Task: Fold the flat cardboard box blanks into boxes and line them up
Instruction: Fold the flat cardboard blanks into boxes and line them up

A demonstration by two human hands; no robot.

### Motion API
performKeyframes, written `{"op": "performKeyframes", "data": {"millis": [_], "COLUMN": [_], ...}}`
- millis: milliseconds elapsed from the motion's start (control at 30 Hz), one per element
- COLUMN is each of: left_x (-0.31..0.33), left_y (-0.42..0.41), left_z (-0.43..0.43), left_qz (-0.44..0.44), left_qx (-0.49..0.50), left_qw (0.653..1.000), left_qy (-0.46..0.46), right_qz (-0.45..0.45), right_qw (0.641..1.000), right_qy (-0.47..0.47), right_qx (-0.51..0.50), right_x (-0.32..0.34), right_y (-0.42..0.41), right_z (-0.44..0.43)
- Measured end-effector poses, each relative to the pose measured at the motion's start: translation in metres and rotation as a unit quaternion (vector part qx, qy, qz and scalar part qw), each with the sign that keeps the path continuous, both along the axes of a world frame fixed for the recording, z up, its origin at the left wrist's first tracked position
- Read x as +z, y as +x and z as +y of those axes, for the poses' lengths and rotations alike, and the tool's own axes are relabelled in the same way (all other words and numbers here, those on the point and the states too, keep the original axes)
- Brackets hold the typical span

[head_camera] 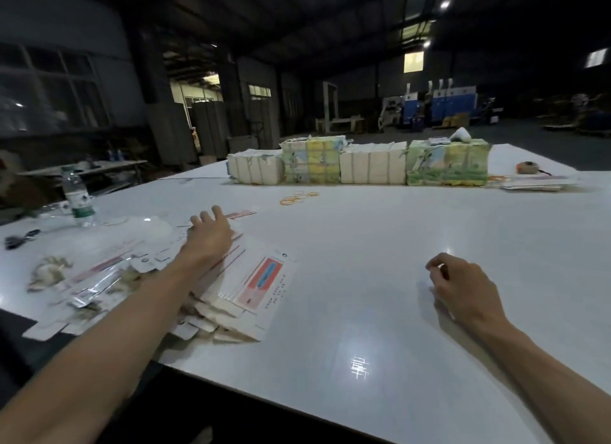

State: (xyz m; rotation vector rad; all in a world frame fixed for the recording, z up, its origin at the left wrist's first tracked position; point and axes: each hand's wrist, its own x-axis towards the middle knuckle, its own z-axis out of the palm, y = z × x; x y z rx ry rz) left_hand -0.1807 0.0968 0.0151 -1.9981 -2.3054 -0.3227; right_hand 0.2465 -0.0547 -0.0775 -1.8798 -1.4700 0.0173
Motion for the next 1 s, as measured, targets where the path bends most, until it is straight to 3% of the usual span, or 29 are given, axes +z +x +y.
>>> {"op": "performKeyframes", "data": {"millis": [367, 500, 567, 633, 767, 867, 1000], "left_x": [0.014, 0.036, 0.049, 0.056, 0.044, 0.013, -0.031], "left_y": [-0.027, 0.000, 0.027, 0.058, 0.123, 0.179, 0.239], "left_z": [-0.003, -0.014, -0.026, -0.041, -0.061, -0.068, -0.078], "left_qz": [0.072, 0.122, 0.053, -0.096, -0.345, -0.476, -0.643], "left_qx": [0.019, -0.015, -0.066, -0.169, -0.332, -0.392, -0.373], "left_qw": [0.997, 0.987, 0.986, 0.975, 0.873, 0.737, 0.556], "left_qy": [0.029, 0.101, 0.141, 0.110, -0.092, -0.278, -0.372], "right_qz": [0.023, 0.019, 0.022, 0.026, 0.053, 0.064, 0.097], "right_qw": [1.000, 1.000, 1.000, 1.000, 0.998, 0.995, 0.980], "right_qy": [-0.004, -0.003, -0.002, 0.000, 0.021, 0.078, 0.171], "right_qx": [0.007, 0.009, 0.009, 0.009, 0.007, 0.013, -0.004], "right_x": [0.001, 0.000, 0.000, 0.001, 0.002, 0.007, 0.016], "right_y": [-0.001, -0.001, -0.001, -0.001, -0.001, -0.003, 0.001], "right_z": [-0.002, 0.000, 0.001, 0.000, -0.004, -0.007, -0.009]}}
